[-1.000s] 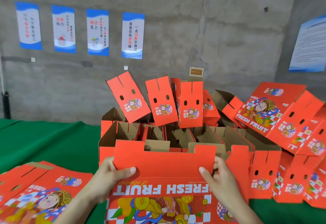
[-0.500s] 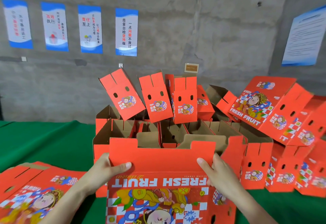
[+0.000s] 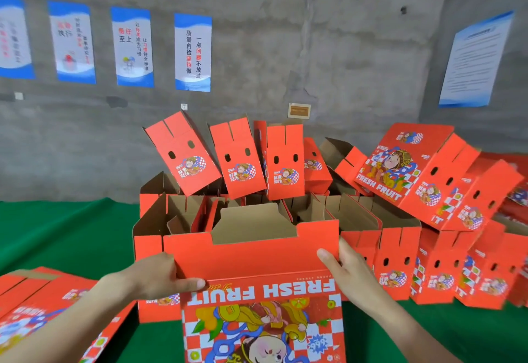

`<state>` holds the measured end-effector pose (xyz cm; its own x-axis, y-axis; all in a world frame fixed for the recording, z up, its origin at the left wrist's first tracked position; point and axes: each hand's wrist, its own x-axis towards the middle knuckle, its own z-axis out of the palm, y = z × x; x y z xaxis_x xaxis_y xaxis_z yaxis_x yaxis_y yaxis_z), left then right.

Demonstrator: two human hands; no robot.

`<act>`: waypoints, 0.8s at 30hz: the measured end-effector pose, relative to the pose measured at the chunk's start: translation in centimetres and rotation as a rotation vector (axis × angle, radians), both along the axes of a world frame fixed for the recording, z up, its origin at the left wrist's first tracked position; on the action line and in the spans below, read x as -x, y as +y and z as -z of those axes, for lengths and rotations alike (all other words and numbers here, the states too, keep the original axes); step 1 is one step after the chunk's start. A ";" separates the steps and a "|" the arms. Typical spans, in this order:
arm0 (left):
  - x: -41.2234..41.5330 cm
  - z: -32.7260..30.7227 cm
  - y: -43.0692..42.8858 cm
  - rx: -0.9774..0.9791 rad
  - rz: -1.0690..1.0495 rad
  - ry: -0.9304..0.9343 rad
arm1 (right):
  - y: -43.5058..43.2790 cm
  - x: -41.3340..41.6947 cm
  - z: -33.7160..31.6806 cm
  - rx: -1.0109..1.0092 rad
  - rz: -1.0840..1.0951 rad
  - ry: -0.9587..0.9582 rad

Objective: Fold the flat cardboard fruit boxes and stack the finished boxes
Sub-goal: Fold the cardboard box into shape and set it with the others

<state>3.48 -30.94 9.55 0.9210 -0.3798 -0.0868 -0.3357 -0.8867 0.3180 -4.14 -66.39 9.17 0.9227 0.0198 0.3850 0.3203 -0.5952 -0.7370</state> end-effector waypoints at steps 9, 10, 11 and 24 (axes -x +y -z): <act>1.3 -1.1 -1.9 0.121 0.030 -0.045 | -1.2 0.9 0.7 -0.049 0.012 -0.003; 1.2 -1.1 -1.8 0.114 0.019 -0.059 | -1.2 1.0 0.7 -0.036 0.023 0.000; 1.2 -1.2 -1.7 0.111 0.000 -0.077 | -1.2 1.0 0.7 -0.025 0.038 0.000; 2.4 -0.2 -1.9 0.101 -0.123 -0.171 | -0.7 0.9 2.5 0.002 0.184 -0.016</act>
<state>1.08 -32.88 9.80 0.9589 -0.2629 0.1069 -0.2838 -0.8906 0.3552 -5.04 -67.13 6.69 0.9045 -0.1478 0.4000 0.2177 -0.6465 -0.7311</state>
